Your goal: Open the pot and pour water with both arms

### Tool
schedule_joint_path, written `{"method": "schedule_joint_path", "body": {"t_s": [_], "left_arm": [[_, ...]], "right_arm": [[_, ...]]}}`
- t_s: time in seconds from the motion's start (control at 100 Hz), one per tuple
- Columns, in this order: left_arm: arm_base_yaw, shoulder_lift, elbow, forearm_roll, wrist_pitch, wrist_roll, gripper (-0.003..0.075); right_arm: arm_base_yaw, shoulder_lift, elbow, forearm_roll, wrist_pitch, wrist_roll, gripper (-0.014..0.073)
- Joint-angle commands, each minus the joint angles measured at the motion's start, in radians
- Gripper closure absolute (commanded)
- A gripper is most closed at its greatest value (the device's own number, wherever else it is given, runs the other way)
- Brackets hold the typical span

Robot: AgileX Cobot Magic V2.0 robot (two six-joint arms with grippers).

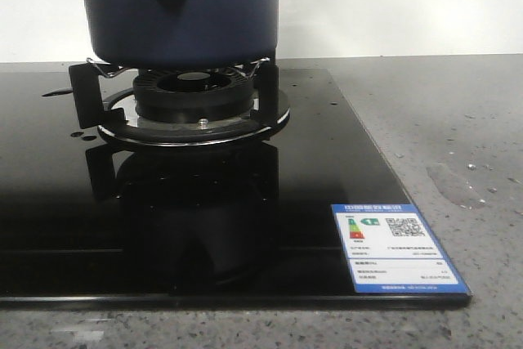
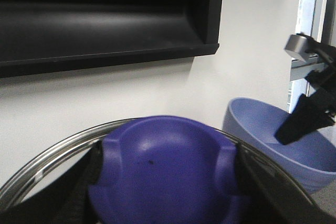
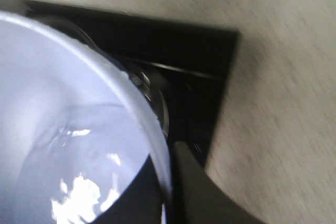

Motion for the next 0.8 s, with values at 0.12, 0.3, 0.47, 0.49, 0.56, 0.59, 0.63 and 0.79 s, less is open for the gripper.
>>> {"method": "schedule_joint_path", "body": {"t_s": [0.12,0.3,0.47,0.49,0.56,0.59,0.63,0.79], "left_arm": [[-0.008,-0.014,-0.033,-0.062,-0.021,-0.008,0.0498],[-0.008,-0.014,-0.033,-0.062,-0.021,-0.008,0.0498],[-0.008,-0.014,-0.033,-0.062,-0.021,-0.008,0.0498],[-0.008,-0.014,-0.033,-0.062,-0.021,-0.008,0.0498],[-0.011,-0.014,-0.033,-0.062,-0.021,-0.008,0.0498],[-0.016,-0.014,-0.033,-0.062,-0.021,-0.008,0.0498],[-0.021,-0.014,-0.033,-0.062,-0.023,-0.008,0.0498],[-0.033,-0.014,-0.033,-0.053,-0.041,-0.008,0.0499]], "right_arm": [[0.086,0.127,-0.290,-0.068,-0.036,0.006,0.0634],[0.148,0.198,-0.384,-0.200,-0.077,0.007,0.0634],[0.208,0.213,-0.384,-0.319,-0.167,0.007,0.0634],[0.218,0.213,-0.382,-0.345,-0.179,0.007,0.0634],[0.252,0.213,-0.382,-0.436,-0.214,0.011,0.0634],[0.265,0.213,-0.382,-0.475,-0.228,0.021,0.0634],[0.284,0.213,-0.382,-0.541,-0.240,0.053,0.0634],[0.347,0.213,-0.382,-0.794,-0.274,0.129,0.0634]]}}
